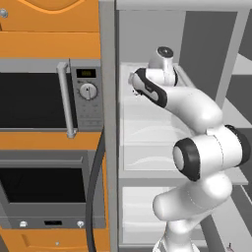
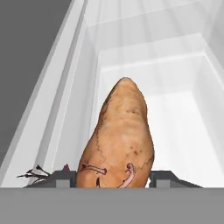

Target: Take the garlic and potato from the fridge shelf and place them in the freezer drawer to begin freezing them.

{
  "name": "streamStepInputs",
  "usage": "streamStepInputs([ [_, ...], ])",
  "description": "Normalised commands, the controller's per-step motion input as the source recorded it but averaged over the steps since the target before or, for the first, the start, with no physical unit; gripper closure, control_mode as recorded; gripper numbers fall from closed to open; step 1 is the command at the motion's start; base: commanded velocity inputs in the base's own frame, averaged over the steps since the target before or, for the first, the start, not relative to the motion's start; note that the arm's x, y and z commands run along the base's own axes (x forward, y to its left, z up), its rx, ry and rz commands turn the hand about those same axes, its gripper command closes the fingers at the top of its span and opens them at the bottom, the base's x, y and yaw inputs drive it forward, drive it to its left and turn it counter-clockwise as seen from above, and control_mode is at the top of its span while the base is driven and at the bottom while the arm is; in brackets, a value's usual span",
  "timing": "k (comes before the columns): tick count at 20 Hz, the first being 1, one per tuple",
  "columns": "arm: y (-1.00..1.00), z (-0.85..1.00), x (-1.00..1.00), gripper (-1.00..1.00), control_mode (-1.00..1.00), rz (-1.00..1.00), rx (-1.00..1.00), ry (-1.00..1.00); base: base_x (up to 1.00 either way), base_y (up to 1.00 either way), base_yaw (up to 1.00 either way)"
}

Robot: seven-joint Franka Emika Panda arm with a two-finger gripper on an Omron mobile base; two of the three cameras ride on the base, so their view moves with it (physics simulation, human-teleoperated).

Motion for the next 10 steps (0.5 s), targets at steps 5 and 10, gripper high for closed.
streamStepInputs([
  [5,-0.32,0.12,-0.87,1.00,-1.00,0.00,0.00,-0.17,0.00,0.00,0.00],
  [10,-0.19,0.25,-1.00,1.00,-1.00,0.00,0.00,-0.04,0.00,0.00,0.00],
])
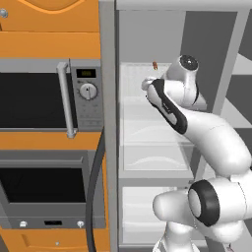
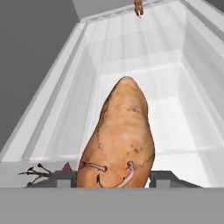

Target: Take the garlic and potato from the fridge shelf and place them in the freezer drawer to begin freezing them.

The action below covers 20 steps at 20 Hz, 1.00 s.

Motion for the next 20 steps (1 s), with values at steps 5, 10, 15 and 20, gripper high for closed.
streamStepInputs([
  [5,-0.02,0.41,-0.97,1.00,-1.00,0.00,0.00,0.01,0.00,0.00,0.00],
  [10,-0.02,-0.14,-0.47,1.00,-1.00,-0.07,0.01,0.11,0.00,0.00,0.00],
  [15,-0.03,-0.06,-0.27,1.00,1.00,-0.06,0.04,0.00,-0.48,0.02,-0.28],
  [20,0.00,0.00,0.00,1.00,1.00,0.00,0.00,0.00,-0.81,0.00,-0.51],
])
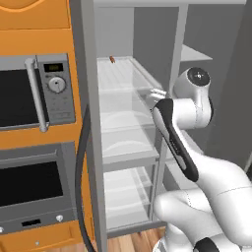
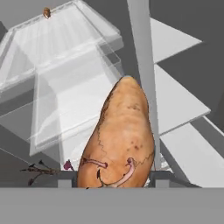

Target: Take the garlic and potato from the fridge shelf and place them in the freezer drawer to begin freezing them.

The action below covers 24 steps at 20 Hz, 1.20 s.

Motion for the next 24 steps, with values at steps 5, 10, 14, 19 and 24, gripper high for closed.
streamStepInputs([
  [5,0.00,0.00,0.00,1.00,1.00,0.00,0.00,0.00,-0.75,-0.23,-0.40],
  [10,0.00,0.00,0.00,1.00,1.00,0.00,0.00,0.00,-0.27,-0.31,-0.27],
  [14,-0.54,-0.55,0.07,1.00,-1.00,-0.13,0.07,0.17,0.00,0.00,0.00],
  [19,-0.53,-0.77,0.09,1.00,-1.00,-0.11,0.05,0.21,0.00,0.00,0.00],
  [24,-0.31,-0.75,0.14,1.00,-1.00,-0.09,0.00,0.22,0.00,0.00,0.00],
])
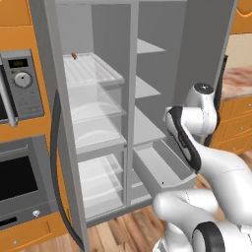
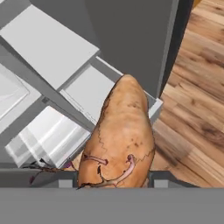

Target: Take the garlic and potato from the fridge shelf and place them in the freezer drawer to begin freezing them.

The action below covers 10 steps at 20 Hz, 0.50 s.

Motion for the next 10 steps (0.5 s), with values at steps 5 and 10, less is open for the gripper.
streamStepInputs([
  [5,-0.13,-0.71,0.06,1.00,-1.00,-0.08,0.02,0.17,0.00,0.00,0.00],
  [10,-0.05,-0.68,0.14,1.00,-1.00,-0.06,0.02,0.12,0.00,0.00,0.00],
])
